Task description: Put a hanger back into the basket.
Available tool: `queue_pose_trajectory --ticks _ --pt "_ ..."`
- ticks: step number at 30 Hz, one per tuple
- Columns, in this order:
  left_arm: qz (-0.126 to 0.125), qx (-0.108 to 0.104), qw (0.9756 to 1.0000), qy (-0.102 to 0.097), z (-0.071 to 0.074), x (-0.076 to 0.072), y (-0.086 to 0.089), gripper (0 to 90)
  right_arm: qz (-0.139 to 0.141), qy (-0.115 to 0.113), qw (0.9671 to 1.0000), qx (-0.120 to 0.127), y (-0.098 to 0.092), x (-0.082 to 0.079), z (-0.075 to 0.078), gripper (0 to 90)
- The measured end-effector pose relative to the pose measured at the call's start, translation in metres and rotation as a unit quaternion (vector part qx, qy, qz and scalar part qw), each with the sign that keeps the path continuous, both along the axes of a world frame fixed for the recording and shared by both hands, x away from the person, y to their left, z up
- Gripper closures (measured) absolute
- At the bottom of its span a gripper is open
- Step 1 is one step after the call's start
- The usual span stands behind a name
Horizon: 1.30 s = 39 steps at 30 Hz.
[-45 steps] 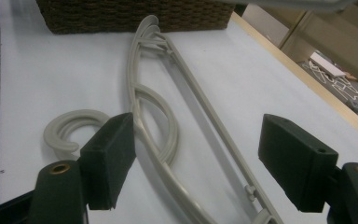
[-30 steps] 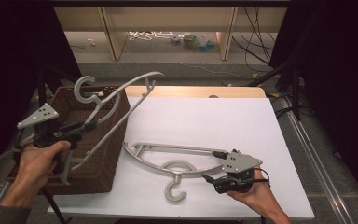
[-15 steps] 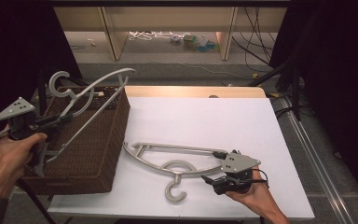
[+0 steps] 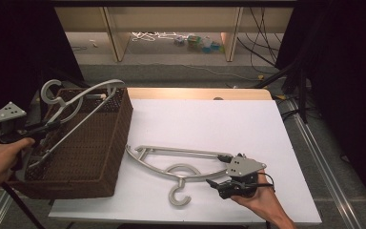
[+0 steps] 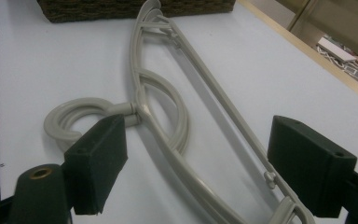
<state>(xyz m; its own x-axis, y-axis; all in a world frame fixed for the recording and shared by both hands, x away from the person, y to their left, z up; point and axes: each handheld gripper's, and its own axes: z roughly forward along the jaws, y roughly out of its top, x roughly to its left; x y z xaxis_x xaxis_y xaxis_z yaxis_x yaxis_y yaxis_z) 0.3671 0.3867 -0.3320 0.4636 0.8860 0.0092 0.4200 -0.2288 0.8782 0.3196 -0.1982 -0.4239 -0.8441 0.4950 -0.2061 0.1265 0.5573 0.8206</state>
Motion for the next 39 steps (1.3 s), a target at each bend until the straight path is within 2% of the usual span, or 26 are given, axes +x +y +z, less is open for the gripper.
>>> queue_pose_trajectory --ticks 2,4,7,15,16,19,22,23,24,25,26,27,30,31,33,34,35,36,37,38,39 --pt "-0.004 0.001 1.0 -0.007 0.0 0.0 0.001 79.1 0.0 0.0 1.0 0.0 0.0 0.0 0.0 20.8" --pt "-0.007 0.01 0.9999 -0.007 0.001 0.002 0.002 79.1 0.0 0.001 1.0 -0.001 0.0 0.001 0.0 20.8" --pt "-0.004 0.029 0.9996 0.002 -0.002 0.005 0.003 79.1 0.001 0.001 1.0 -0.003 -0.001 0.001 -0.001 21.0" --pt "-0.004 0.043 0.9988 0.023 -0.016 0.015 0.005 79.1 -0.001 0.003 1.0 -0.002 -0.001 0.001 -0.001 21.1" --pt "-0.006 0.054 0.9982 0.027 -0.017 0.016 0.006 79.1 0.003 0.004 1.0 -0.005 -0.002 0.001 -0.001 21.5" --pt "-0.007 0.069 0.9968 0.04 -0.024 0.017 0.008 79.1 0.004 0.002 1.0 -0.004 -0.001 0.001 -0.001 21.7" --pt "-0.009 0.068 0.9964 0.051 -0.029 0.018 0.008 79.0 0.001 0.005 1.0 -0.004 -0.001 0.001 -0.002 21.6" --pt "-0.022 0.097 0.993 0.064 -0.029 0.02 0.011 79.0 0.002 0.004 1.0 -0.005 -0.001 0.002 -0.002 21.6" --pt "-0.008 0.072 0.9957 0.057 -0.033 0.021 0.006 78.9 0.002 0.003 1.0 -0.005 -0.001 0.001 -0.002 21.6" --pt "-0.009 0.079 0.9949 0.062 -0.035 0.022 0.005 78.9 0.002 0.003 1.0 -0.005 -0.001 0.001 -0.002 21.6" --pt "-0.019 0.096 0.9927 0.071 -0.036 0.024 0.005 78.9 0.003 0.004 1.0 -0.005 -0.001 0.001 -0.002 21.6" --pt "-0.025 0.105 0.9911 0.078 -0.037 0.026 0.004 78.9 0.002 0.004 1.0 -0.005 -0.001 0.001 -0.002 21.6" --pt "-0.029 0.109 0.9898 0.087 -0.044 0.03 -0.003 78.9 0.002 0.004 1.0 -0.005 -0.001 0.001 -0.002 21.6" --pt "-0.029 0.117 0.9881 0.095 -0.046 0.032 -0.005 78.9 0.002 0.004 1.0 -0.005 -0.001 0.001 -0.002 21.6" --pt "-0.027 0.114 0.9877 0.104 -0.051 0.034 -0.007 78.8 0.002 0.005 1.0 -0.005 -0.002 0.001 -0.002 21.5" --pt "-0.015 0.096 0.9904 0.098 -0.054 0.035 -0.009 78.8 0.002 0.005 1.0 -0.004 -0.002 0.001 -0.001 21.6" --pt "-0.017 0.088 0.9909 0.101 -0.055 0.035 -0.009 78.8 0.002 0.005 1.0 -0.004 -0.002 0.001 -0.001 21.6" --pt "-0.022 0.105 0.9885 0.107 -0.055 0.036 -0.007 78.8 0.002 0.004 1.0 -0.004 -0.002 0.001 -0.001 21.6" --pt "-0.013 0.088 0.9902 0.107 -0.057 0.036 -0.009 78.8 0.002 0.004 1.0 -0.004 -0.002 0.001 -0.001 21.6" --pt "-0.009 0.089 0.9899 0.109 -0.059 0.037 -0.008 78.7 0.002 0.004 1.0 -0.005 -0.002 0.001 -0.001 21.5" --pt "-0.012 0.103 0.9874 0.119 -0.059 0.038 -0.005 78.7 0.002 0.004 1.0 -0.005 -0.002 0.001 -0.002 21.5"
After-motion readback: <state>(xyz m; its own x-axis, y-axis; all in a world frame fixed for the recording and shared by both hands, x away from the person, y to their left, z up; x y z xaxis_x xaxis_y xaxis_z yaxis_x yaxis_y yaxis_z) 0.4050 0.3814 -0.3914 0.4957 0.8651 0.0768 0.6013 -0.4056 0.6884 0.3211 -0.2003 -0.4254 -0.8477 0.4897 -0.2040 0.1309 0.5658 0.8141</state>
